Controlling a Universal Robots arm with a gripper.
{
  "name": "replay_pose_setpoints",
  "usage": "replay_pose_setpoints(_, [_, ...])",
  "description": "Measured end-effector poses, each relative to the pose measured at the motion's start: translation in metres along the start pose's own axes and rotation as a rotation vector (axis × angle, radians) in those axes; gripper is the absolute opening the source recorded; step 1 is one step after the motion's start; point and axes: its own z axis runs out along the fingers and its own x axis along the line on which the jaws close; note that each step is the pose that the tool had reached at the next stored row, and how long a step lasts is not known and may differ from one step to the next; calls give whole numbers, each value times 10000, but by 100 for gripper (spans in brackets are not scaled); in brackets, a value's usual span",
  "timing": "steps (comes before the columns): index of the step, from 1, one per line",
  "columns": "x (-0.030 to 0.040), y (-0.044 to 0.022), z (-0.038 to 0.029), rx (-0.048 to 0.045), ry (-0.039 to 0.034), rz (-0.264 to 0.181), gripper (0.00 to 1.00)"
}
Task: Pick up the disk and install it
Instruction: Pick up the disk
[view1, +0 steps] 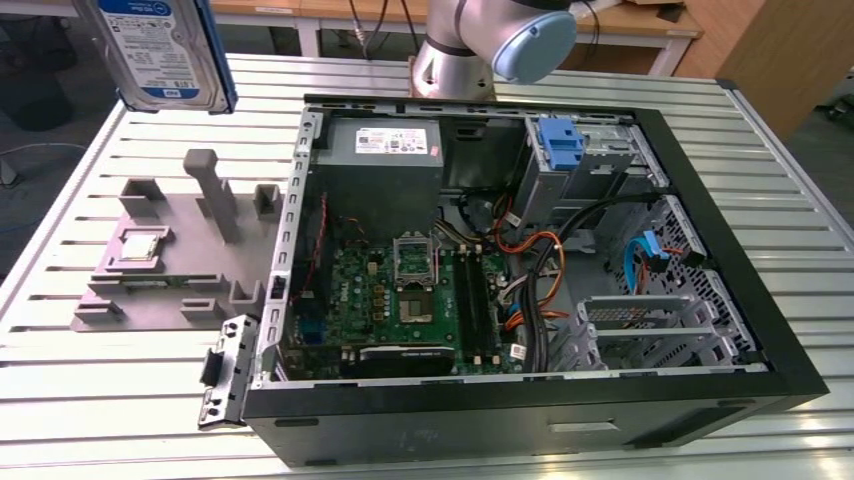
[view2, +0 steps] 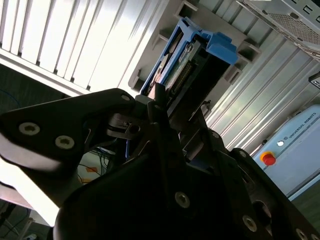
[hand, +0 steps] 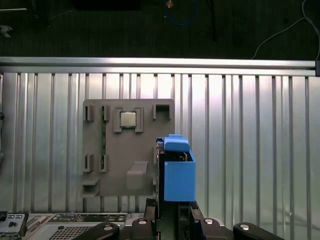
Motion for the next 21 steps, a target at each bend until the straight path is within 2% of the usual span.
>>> replay_pose_setpoints(10, [0, -45, -1, 0, 0, -1, 35])
replay_pose_setpoints(16, [-1, -134, -3, 0, 0, 1, 35])
replay_pose_setpoints(21, [-2, -236, -4, 1, 0, 0, 35])
